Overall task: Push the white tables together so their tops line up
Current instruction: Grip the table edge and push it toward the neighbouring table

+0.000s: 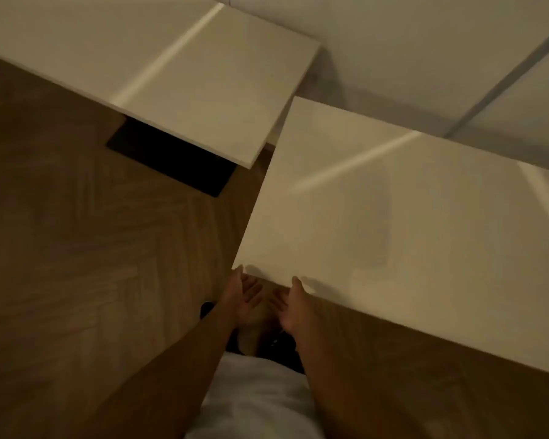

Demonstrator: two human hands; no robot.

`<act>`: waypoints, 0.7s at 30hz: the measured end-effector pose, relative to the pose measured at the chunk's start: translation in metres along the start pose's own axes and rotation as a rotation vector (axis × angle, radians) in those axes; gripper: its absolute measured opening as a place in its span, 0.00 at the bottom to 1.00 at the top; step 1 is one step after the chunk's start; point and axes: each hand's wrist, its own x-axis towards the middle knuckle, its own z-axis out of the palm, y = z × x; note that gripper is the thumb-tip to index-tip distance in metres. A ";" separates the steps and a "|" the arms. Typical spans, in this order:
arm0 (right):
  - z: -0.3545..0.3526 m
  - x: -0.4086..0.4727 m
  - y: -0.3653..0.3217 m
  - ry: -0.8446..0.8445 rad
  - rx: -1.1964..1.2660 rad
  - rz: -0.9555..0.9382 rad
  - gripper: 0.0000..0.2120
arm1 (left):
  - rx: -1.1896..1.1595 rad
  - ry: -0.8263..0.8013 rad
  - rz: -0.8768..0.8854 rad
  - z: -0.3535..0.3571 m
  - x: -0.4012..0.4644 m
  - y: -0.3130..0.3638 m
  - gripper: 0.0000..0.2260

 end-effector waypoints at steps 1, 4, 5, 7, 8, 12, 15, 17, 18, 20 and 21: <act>0.005 -0.002 -0.002 -0.028 0.096 -0.006 0.25 | -0.026 0.004 -0.001 0.002 -0.002 -0.001 0.19; 0.021 -0.009 -0.012 0.001 0.221 -0.006 0.21 | -0.124 -0.002 -0.028 0.012 -0.003 0.002 0.15; 0.026 -0.008 -0.010 0.002 0.275 -0.021 0.21 | -0.163 -0.011 -0.045 0.016 -0.001 0.004 0.15; 0.034 0.000 -0.005 0.017 0.355 -0.032 0.23 | -0.201 -0.004 -0.081 0.020 -0.001 0.008 0.16; 0.037 0.003 -0.003 0.074 0.327 -0.012 0.24 | -0.141 0.006 -0.052 0.019 0.000 0.011 0.16; 0.046 0.003 0.004 0.086 0.199 -0.090 0.29 | -0.057 0.011 -0.050 0.003 0.099 -0.020 0.31; 0.051 0.020 0.002 0.166 0.173 -0.177 0.30 | -0.053 -0.056 -0.133 -0.002 0.126 -0.018 0.32; 0.062 0.016 0.002 0.200 0.291 -0.145 0.29 | -0.101 -0.108 -0.194 -0.004 0.129 -0.014 0.34; 0.065 0.017 0.003 0.230 0.299 -0.134 0.29 | -0.185 -0.109 -0.204 -0.006 0.136 -0.014 0.34; 0.066 0.021 -0.001 0.265 0.344 -0.134 0.27 | -0.158 -0.135 -0.231 -0.006 0.108 0.001 0.33; 0.065 0.019 0.002 0.255 0.372 -0.127 0.26 | -0.119 -0.121 -0.201 -0.004 0.074 0.020 0.26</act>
